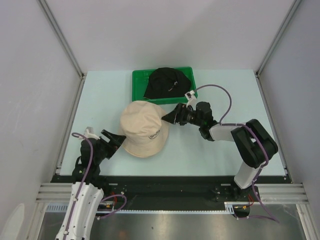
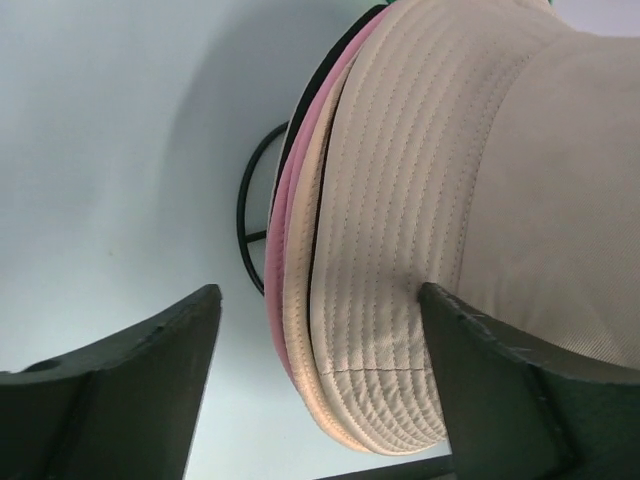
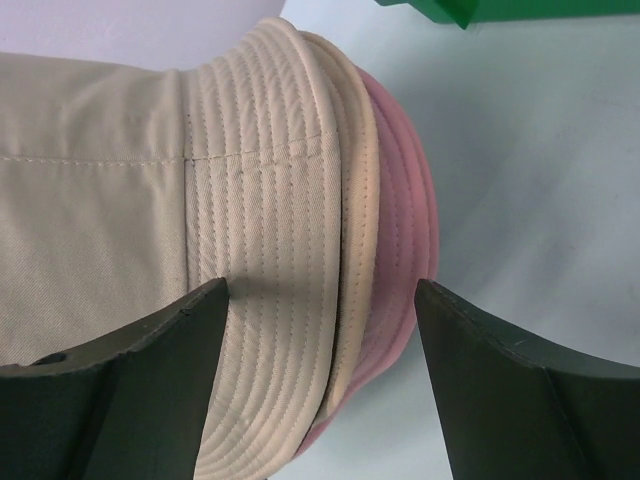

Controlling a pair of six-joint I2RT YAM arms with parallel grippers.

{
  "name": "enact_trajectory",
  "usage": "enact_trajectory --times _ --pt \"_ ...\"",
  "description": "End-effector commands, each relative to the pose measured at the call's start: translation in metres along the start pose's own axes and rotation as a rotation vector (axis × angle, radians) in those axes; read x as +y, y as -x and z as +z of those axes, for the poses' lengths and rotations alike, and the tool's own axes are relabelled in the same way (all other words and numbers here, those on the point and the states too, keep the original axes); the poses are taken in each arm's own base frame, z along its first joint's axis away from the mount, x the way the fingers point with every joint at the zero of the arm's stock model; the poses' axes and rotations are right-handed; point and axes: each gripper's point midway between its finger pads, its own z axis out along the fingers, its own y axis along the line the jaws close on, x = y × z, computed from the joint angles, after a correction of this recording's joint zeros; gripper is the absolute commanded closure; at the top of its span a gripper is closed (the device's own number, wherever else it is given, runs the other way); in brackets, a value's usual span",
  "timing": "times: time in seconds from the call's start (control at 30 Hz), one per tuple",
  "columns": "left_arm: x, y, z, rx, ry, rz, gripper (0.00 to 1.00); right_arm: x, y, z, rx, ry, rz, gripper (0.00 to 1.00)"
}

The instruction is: Stack the hats

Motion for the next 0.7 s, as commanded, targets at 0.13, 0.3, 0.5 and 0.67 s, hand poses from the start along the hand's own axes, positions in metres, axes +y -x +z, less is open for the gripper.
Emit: enact_trajectory --times 0.13,0.3,0.5,0.67 --pt "-0.018 0.000 0.006 -0.011 -0.126 -0.027 0.28 0.017 0.014 0.008 -0.039 0.109 -0.059 0.34" --pt "-0.023 0.002 0.011 -0.028 -0.176 -0.021 0.42 0.010 0.005 0.011 -0.017 0.099 -0.045 0.60" --pt "-0.019 0.005 0.021 -0.060 -0.189 0.005 0.73 -0.004 -0.010 0.010 0.016 0.066 -0.014 1.00" --pt "-0.016 0.008 0.032 -0.061 -0.172 0.021 0.95 -0.019 -0.025 0.004 0.032 -0.013 0.000 1.00"
